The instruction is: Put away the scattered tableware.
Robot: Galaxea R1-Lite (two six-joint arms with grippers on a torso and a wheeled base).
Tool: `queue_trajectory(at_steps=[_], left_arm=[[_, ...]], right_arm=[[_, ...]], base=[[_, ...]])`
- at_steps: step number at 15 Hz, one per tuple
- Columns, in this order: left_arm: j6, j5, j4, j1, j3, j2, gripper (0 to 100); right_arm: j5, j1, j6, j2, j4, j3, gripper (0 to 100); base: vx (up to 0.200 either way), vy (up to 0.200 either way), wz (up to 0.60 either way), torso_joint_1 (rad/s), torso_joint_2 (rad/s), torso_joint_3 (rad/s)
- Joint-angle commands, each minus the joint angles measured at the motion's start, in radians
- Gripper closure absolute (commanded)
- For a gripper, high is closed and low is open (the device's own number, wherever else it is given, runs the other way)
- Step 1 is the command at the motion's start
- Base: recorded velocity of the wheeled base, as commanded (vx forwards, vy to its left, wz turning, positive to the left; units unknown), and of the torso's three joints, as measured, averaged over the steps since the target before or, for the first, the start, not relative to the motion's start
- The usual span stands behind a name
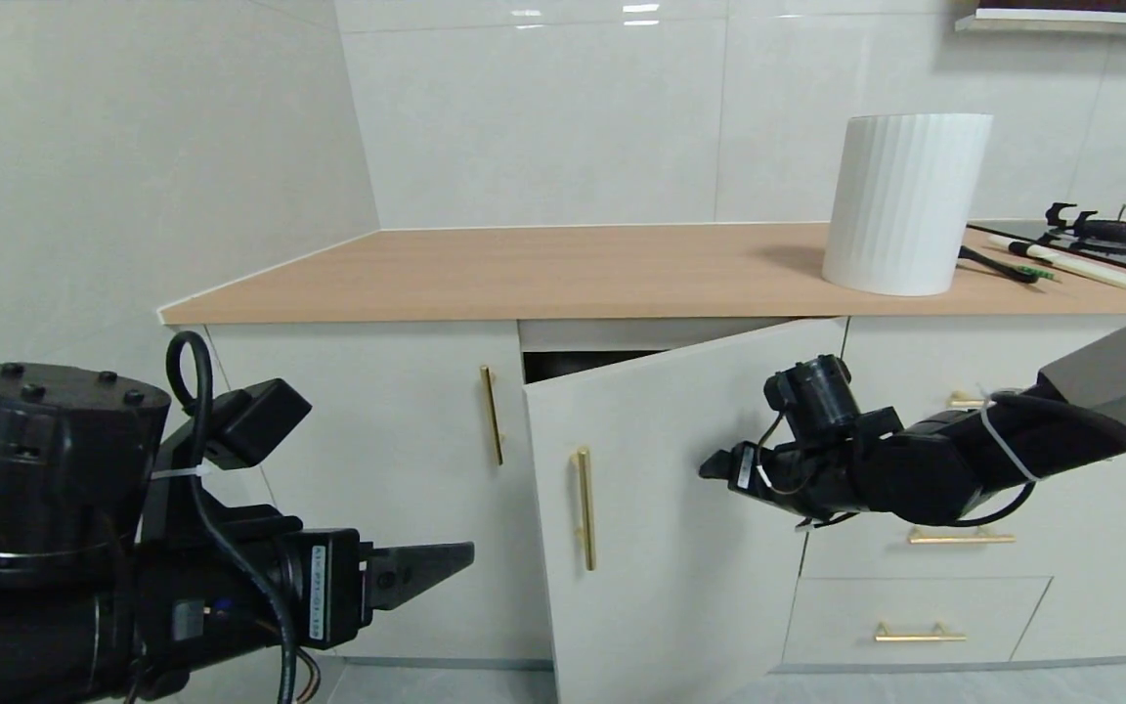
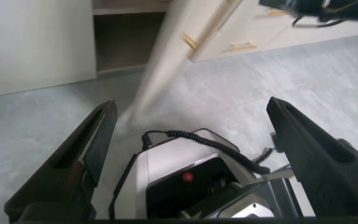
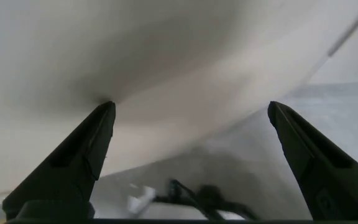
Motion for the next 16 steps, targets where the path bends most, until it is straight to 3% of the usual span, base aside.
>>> queue_trajectory(at_steps=[1, 6, 11, 14, 16], left_arm=[[-0.001, -0.001, 0.000, 0.000, 0.000, 0.002, 0], [-0.001, -0.001, 0.000, 0.000, 0.001, 0.002, 0], [-0.001, -0.001, -0.002, 0.000, 0.000, 0.003, 0], [-0.003, -0.001, -0.002, 0.001, 0.000, 0.003, 0], [-0.003, -0.001, -0.002, 0.001, 0.000, 0.003, 0]], right_arm=[[-0.003, 0.001, 0.063, 0.042, -0.001, -0.064, 0], [-0.021, -0.002, 0.246, 0.120, 0.004, -0.204, 0], [-0.093, -0.009, 0.301, 0.175, 0.002, -0.277, 0], [-0.190, -0.045, 0.313, 0.210, -0.001, -0.340, 0], [-0.190, -0.051, 0.323, 0.212, -0.001, -0.342, 0]], base=[[0.000, 0.000, 0.00, 0.000, 0.00, 0.000], [0.000, 0.000, 0.00, 0.000, 0.00, 0.000], [0.000, 0.000, 0.00, 0.000, 0.00, 0.000], [0.000, 0.000, 0.00, 0.000, 0.00, 0.000], [0.000, 0.000, 0.00, 0.000, 0.00, 0.000]])
